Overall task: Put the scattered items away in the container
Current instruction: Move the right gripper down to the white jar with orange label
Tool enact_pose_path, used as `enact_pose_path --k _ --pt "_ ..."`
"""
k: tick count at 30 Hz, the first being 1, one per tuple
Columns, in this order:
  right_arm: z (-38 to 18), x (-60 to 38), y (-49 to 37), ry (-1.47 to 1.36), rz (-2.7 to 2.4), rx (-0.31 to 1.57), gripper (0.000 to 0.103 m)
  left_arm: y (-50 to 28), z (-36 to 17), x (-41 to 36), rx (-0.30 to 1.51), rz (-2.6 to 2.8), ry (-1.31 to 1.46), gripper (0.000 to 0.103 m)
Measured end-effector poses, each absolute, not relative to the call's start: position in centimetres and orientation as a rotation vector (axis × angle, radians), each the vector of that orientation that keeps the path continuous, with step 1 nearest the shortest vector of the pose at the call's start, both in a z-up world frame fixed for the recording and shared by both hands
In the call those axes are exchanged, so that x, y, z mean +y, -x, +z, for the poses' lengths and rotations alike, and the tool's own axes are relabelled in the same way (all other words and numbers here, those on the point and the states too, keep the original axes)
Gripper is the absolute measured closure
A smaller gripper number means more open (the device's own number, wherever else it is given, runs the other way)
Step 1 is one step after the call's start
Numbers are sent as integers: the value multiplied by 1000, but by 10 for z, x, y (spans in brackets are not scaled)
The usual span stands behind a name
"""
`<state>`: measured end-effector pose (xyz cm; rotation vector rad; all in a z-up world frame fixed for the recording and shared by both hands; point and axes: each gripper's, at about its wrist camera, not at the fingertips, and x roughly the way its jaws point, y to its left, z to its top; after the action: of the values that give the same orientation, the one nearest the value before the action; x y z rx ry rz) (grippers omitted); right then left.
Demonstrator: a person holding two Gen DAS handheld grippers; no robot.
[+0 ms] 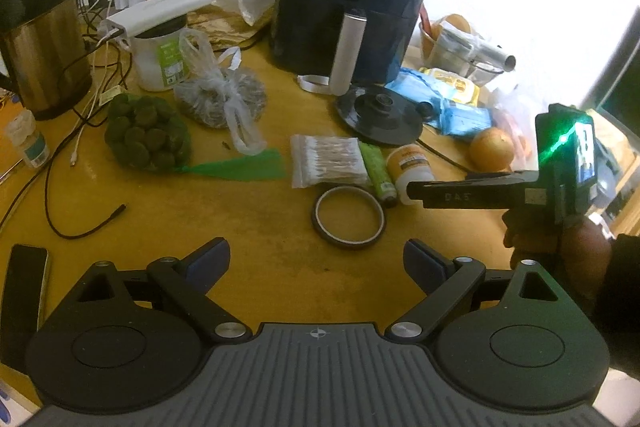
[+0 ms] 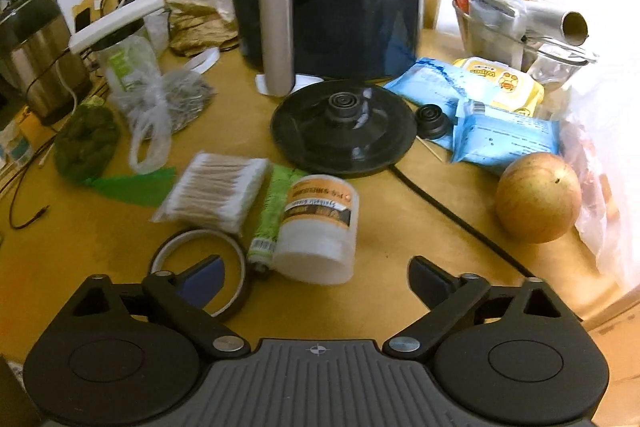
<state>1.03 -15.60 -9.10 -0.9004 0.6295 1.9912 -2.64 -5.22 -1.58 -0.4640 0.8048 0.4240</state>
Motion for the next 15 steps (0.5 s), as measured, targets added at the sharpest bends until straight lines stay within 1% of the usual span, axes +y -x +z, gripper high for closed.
enact_pose_path --k 3,6,8,10,14,15 --pt "-94 -153 -8 887 1992 631 12 27 -14 -49 788 443 476 8" --pt "-97 -150 -6 873 1985 630 20 28 -13 -46 768 448 497 8" --pt "-100 -147 -5 875 1970 636 23 28 -12 -45 766 449 503 8" --pt "-103 -143 -4 886 1956 647 28 28 -11 -45 765 448 503 8" --pt "-111 -138 -1 908 1953 671 33 28 -12 -44 763 444 514 8" --pt "-113 -137 0 913 1957 681 37 28 -12 -44 763 442 518 8"
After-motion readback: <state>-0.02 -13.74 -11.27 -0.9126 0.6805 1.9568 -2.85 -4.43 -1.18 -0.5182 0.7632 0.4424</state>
